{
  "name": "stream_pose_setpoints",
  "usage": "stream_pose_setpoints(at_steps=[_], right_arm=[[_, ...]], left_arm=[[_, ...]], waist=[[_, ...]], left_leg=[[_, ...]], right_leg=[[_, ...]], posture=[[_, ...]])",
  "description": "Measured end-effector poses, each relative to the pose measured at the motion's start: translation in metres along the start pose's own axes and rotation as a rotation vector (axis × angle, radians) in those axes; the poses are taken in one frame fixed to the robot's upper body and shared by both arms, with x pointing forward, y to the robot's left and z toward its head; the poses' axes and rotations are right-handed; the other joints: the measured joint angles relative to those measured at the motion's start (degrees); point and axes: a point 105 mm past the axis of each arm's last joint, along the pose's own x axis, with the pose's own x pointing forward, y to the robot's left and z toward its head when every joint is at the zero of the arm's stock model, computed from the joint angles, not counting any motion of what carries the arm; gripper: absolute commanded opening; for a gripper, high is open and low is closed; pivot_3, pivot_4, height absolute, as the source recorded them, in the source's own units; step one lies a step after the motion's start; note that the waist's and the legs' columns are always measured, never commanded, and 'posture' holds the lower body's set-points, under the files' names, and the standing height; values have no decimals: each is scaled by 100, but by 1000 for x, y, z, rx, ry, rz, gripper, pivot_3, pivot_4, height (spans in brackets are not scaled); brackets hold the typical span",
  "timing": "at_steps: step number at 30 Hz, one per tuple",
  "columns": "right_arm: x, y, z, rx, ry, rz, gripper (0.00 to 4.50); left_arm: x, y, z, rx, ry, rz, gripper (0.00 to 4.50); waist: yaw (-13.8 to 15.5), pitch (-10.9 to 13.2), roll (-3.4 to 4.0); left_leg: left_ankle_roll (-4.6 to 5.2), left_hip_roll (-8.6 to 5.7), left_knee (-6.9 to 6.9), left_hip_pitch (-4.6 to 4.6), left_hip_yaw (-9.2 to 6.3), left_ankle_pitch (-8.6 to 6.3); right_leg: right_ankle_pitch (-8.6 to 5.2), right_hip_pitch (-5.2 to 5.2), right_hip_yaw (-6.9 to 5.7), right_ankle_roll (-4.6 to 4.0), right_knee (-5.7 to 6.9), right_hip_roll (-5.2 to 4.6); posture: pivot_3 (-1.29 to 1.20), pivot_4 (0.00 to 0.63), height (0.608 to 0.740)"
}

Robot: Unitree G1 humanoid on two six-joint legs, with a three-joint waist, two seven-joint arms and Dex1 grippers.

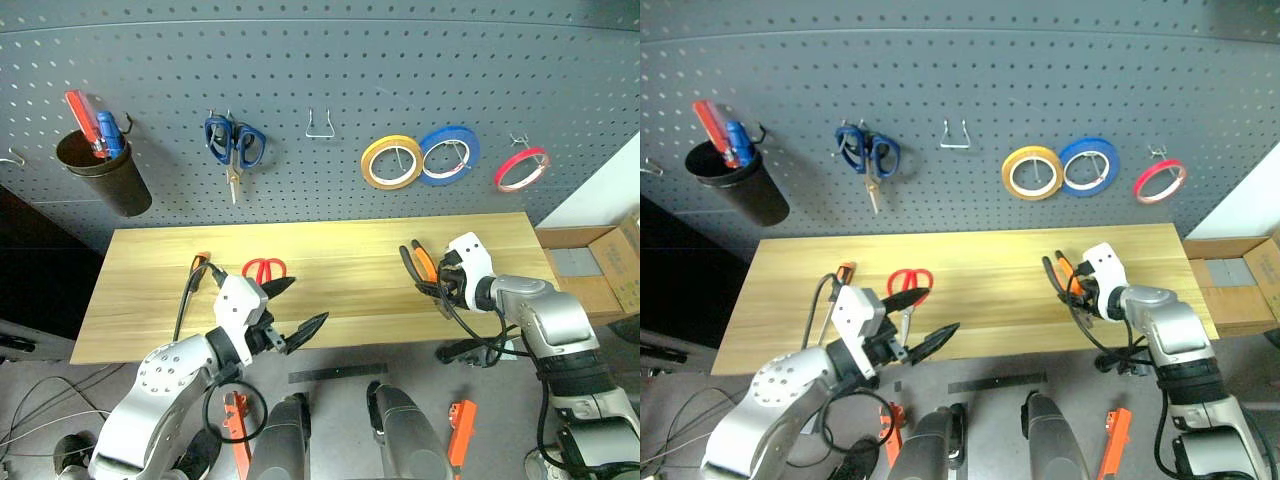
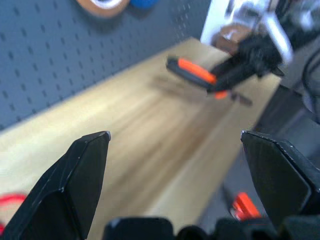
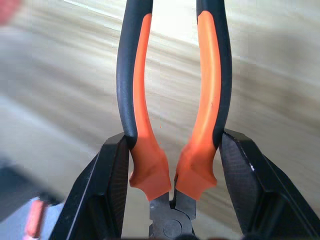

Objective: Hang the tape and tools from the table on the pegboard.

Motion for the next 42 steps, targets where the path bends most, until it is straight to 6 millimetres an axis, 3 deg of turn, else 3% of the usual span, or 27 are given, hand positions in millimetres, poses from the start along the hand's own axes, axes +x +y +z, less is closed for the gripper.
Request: stream_pose_setpoints(at_steps=[3, 6, 10, 16, 22, 26, 28, 33, 42], right_arm=[[4, 35, 20, -54, -55, 184, 2149], [10, 57, 44, -99, -110, 290, 2148], [15, 85, 92, -194, -248, 382, 2148], [7, 109, 164, -293, -486, 451, 2148], [11, 128, 204, -343, -640, 463, 2148], [25, 127, 234, -386, -753, 359, 2148], [34, 118, 244, -376, -797, 282, 2148], [44, 88, 253, -336, -847, 134, 2148], [45, 83, 277, -302, -954, 22, 2148]], left_arm=[[-8, 14, 12, 16, -36, 46, 4500], [-8, 24, 25, 43, -82, 92, 4500], [-9, 36, 42, 58, -149, 162, 4500], [-9, 47, 50, 50, -199, 238, 4500], [-9, 69, 48, 49, -227, 345, 4500], [3, 72, 47, 54, -240, 361, 4500], [9, 69, 45, 52, -241, 352, 4500], [21, 67, 48, 71, -255, 357, 4500], [38, 69, 56, 98, -321, 468, 4500]], waist=[[-4, -85, -1], [26, -179, -3], [89, -281, -19], [230, -457, -31], [288, -586, -48], [279, -608, -66], [281, -608, -67], [261, -604, -61], [222, -556, -41]], left_leg=[[11, 9, 3, 4, 5, 8], [23, 8, 5, 7, 12, 18], [24, 7, 5, 8, 18, 27], [23, 7, 0, 8, 21, 27], [17, -7, 3, 14, 31, 31], [3, -6, -1, 28, 37, 43], [4, -2, -2, 35, 39, 43], [5, 1, -11, 35, 46, 44], [5, 63, -25, 35, 45, 43]], right_leg=[[18, 2, -3, -5, -3, 7], [36, 6, -3, -1, -8, 8], [49, 4, -1, -4, -9, 10], [63, 4, -4, -31, -15, 10], [68, 10, -3, -33, -16, 9], [71, 19, -6, -30, -14, 18], [81, 24, -8, -50, -11, 19], [83, 21, -4, -69, -14, 19], [69, 15, -9, -91, -13, 43]], posture=[[12, 160, 740], [31, 144, 740], [46, 118, 740], [41, 91, 740], [26, 86, 740], [17, 102, 740], [14, 117, 740], [-2, 155, 740], [-16, 230, 740]])
